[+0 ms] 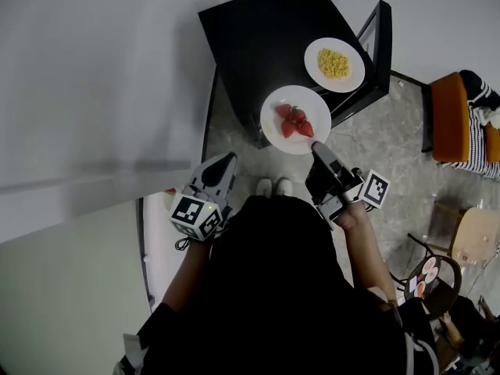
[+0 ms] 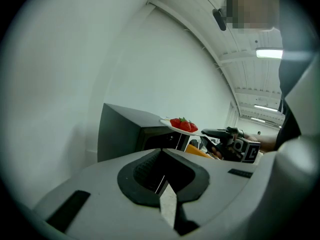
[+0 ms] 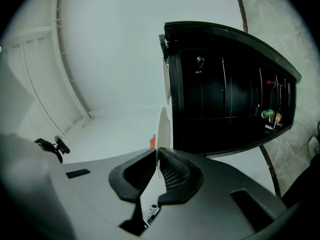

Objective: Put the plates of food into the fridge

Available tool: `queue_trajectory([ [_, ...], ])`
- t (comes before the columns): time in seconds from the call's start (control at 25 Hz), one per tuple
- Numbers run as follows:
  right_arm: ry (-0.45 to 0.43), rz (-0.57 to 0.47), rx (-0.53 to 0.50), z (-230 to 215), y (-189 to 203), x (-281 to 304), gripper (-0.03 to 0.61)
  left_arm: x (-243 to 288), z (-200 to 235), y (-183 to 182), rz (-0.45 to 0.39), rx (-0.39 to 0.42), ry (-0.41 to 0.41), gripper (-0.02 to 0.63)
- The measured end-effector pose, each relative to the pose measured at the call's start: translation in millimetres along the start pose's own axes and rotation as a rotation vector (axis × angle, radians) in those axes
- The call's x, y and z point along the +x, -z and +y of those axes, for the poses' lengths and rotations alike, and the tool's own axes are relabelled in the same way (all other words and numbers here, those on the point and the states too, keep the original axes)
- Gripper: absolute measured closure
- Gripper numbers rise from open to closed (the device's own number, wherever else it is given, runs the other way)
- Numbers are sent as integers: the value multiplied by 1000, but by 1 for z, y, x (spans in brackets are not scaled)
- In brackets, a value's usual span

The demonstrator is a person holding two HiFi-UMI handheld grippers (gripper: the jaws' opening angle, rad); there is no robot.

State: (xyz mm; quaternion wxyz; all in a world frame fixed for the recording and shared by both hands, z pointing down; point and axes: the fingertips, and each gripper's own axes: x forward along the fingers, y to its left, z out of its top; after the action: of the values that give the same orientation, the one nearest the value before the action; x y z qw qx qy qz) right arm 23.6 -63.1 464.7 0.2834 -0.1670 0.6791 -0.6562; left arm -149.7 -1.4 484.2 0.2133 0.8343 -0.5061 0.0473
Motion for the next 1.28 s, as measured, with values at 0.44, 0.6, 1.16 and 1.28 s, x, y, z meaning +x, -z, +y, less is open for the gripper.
queue_trajectory([
  [0.44, 47, 3, -12, -27, 5, -32, 540, -1, 2, 5, 18, -3, 14, 591],
  [0.6, 67, 21, -16, -52, 5, -29, 540, -1, 6, 8, 28, -16, 15, 591],
  [1.16, 113, 36, -8, -124, -10, -15, 540, -6, 14, 12, 35, -52, -13, 591],
  [1.28, 120, 26, -12, -138, -15, -5, 540, -7, 15, 14, 41, -52, -20, 591],
])
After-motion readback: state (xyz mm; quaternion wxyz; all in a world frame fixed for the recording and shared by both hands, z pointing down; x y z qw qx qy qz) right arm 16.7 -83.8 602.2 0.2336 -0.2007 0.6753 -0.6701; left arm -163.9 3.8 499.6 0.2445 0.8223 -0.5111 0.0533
